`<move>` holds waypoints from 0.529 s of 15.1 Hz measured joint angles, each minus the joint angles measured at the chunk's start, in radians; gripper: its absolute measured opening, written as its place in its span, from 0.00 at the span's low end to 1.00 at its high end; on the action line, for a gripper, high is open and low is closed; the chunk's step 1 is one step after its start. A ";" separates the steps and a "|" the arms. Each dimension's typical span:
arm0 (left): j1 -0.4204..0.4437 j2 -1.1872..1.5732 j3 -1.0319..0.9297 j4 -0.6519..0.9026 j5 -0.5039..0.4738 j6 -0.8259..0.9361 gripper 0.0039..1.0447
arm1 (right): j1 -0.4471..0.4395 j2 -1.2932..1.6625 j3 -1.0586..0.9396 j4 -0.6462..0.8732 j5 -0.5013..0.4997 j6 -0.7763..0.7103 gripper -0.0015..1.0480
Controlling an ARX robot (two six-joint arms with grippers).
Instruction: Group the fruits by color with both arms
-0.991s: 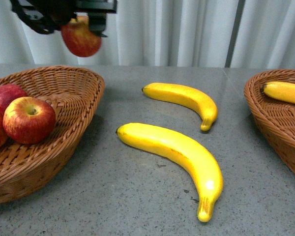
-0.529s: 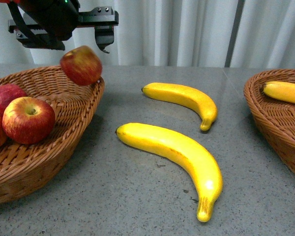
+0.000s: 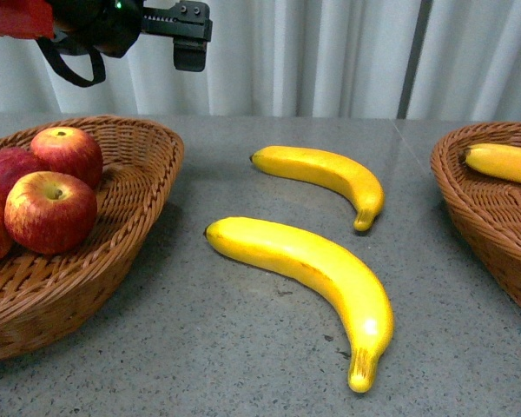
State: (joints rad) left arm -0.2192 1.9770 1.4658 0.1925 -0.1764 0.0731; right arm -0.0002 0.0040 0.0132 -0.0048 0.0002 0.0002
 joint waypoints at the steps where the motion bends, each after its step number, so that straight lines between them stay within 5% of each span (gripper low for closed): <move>1: 0.011 -0.044 -0.135 0.258 -0.016 -0.024 0.81 | 0.000 0.000 0.000 0.000 0.000 0.000 0.94; 4: 0.069 -0.270 -0.538 0.640 0.016 -0.058 0.48 | 0.000 0.000 0.000 0.000 0.000 0.000 0.94; 8: 0.109 -0.461 -0.919 0.759 0.070 -0.066 0.03 | 0.000 0.000 0.000 0.000 0.000 0.000 0.94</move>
State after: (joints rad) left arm -0.1104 1.5162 0.5468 0.9512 -0.1062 0.0067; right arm -0.0002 0.0040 0.0132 -0.0048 0.0002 0.0002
